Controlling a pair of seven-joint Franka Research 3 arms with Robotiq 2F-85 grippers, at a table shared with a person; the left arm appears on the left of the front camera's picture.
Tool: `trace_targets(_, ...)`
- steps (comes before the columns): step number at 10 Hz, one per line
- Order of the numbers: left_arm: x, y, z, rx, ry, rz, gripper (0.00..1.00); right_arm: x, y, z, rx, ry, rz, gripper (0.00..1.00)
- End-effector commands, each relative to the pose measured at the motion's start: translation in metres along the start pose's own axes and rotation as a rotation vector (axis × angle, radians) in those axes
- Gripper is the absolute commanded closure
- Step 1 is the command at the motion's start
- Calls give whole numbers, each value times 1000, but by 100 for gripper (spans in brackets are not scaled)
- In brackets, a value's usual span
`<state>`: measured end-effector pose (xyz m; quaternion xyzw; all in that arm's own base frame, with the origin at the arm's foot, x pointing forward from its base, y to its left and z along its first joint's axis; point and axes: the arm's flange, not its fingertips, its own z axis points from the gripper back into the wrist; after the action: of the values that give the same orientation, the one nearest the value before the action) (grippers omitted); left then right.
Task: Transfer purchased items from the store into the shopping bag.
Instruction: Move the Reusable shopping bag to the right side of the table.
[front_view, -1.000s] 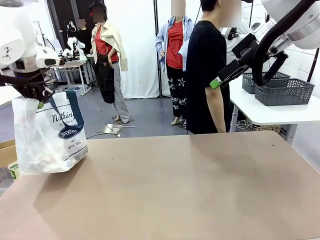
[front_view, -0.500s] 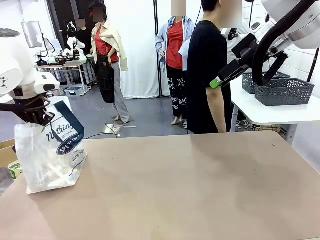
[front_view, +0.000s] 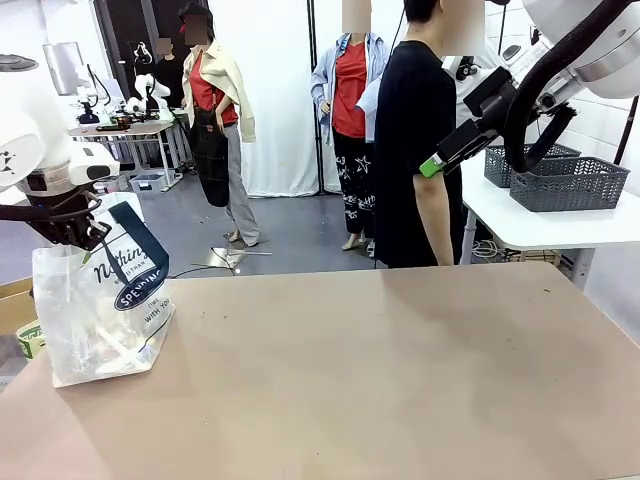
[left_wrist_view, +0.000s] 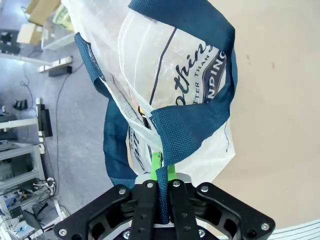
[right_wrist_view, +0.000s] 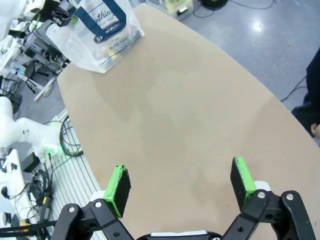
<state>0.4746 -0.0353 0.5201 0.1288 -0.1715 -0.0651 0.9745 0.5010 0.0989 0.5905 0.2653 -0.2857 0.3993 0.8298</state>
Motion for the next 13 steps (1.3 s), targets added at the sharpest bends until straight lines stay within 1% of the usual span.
trace_targets(1,2,2,-4,14,1,-10,100,-1,1,-1,4,1,0,0)
trace_targets(3,2,2,-4,14,1,-10,100,-1,1,-1,4,1,0,0)
trace_targets(4,0,0,0,0,1,0,97,-1,1,-1,4,1,0,0)
trace_targets(8,11,4,7,4,9,1,18,-1,1,-1,4,1,0,0)
trace_targets(9,11,6,10,1,8,7,0,-1,1,-1,4,1,0,0)
trace_targets(13,9,14,21,5,3,26,0,-1,1,-1,4,1,0,0)
